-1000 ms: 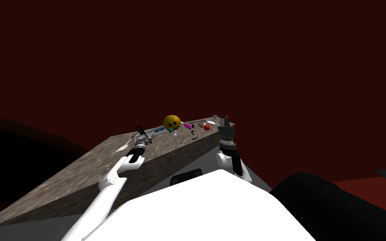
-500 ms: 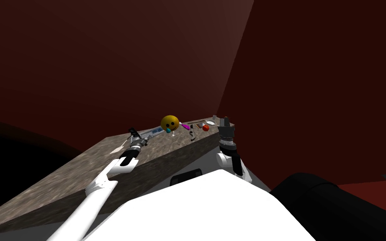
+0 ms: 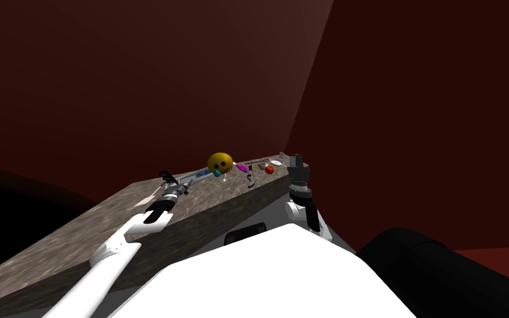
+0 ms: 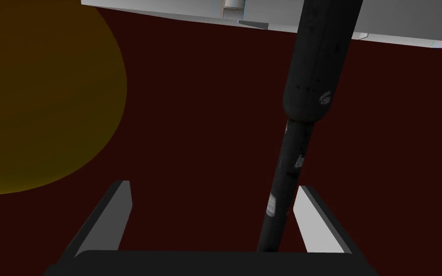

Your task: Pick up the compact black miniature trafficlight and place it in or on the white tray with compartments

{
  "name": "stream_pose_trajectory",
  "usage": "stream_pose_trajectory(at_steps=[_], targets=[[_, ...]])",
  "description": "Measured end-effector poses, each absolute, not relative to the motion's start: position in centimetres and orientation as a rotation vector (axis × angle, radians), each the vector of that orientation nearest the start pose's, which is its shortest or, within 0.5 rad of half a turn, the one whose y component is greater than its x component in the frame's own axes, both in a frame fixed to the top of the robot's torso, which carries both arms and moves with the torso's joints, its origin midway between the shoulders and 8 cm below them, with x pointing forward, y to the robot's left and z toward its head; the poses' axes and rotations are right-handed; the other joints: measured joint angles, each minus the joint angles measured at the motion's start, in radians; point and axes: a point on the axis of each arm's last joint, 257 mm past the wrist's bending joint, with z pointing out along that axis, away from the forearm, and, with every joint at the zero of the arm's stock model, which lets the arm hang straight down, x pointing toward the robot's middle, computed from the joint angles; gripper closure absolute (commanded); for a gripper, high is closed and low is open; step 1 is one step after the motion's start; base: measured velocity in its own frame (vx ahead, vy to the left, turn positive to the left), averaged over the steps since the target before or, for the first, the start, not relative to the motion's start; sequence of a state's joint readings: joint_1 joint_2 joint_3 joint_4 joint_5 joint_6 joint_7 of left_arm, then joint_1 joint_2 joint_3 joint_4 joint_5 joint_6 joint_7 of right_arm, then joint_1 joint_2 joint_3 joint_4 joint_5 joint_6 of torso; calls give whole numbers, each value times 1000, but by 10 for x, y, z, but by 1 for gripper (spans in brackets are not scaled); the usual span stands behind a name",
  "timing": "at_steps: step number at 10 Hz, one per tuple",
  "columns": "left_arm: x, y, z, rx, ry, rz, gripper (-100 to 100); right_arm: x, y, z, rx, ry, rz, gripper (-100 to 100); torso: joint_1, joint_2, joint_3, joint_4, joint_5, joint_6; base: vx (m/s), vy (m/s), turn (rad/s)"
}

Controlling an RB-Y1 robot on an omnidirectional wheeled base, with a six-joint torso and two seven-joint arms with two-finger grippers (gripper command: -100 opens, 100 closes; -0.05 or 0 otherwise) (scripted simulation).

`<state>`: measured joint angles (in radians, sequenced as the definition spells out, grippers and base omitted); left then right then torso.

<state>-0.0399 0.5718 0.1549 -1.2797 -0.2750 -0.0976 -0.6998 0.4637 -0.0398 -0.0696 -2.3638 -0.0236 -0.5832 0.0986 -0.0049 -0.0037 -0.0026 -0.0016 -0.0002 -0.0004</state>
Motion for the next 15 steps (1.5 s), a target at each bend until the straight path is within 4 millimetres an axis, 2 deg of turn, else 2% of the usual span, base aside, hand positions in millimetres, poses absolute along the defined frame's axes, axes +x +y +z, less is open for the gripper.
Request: stream_pose_trajectory(at_steps=[3,4,8,9,10,13,15], targets=[[524,541,-214,-200,1610,132,-100,307,-285,87,439,508,1211,0,-1,-1,-1,0,0,0,42,-73,2],[524,542,-213,-199,1609,131,100,307,-285,87,439,508,1211,0,2,0,0,0,0,0,4,-5,17],[523,542,-213,-200,1609,131,100,307,-285,87,439,508,1211,0,4,2,1,0,1,0,0,-1,-6],[523,542,-213,-200,1609,131,0,307,-285,87,439,508,1211,0,5,2,1,1,1,0,0,0,0],[523,542,-213,-200,1609,131,100,307,-285,87,439,508,1211,0,5,2,1,1,1,0,-29,67,12],[535,507,-221,-194,1614,119,100,307,-285,87,439,508,1211,0,11,4,0,-2,6,2,-51,109,-16],[535,491,-221,-190,1619,118,100,307,-285,87,439,508,1211,0,11,3,0,-3,7,1,-36,77,13]])
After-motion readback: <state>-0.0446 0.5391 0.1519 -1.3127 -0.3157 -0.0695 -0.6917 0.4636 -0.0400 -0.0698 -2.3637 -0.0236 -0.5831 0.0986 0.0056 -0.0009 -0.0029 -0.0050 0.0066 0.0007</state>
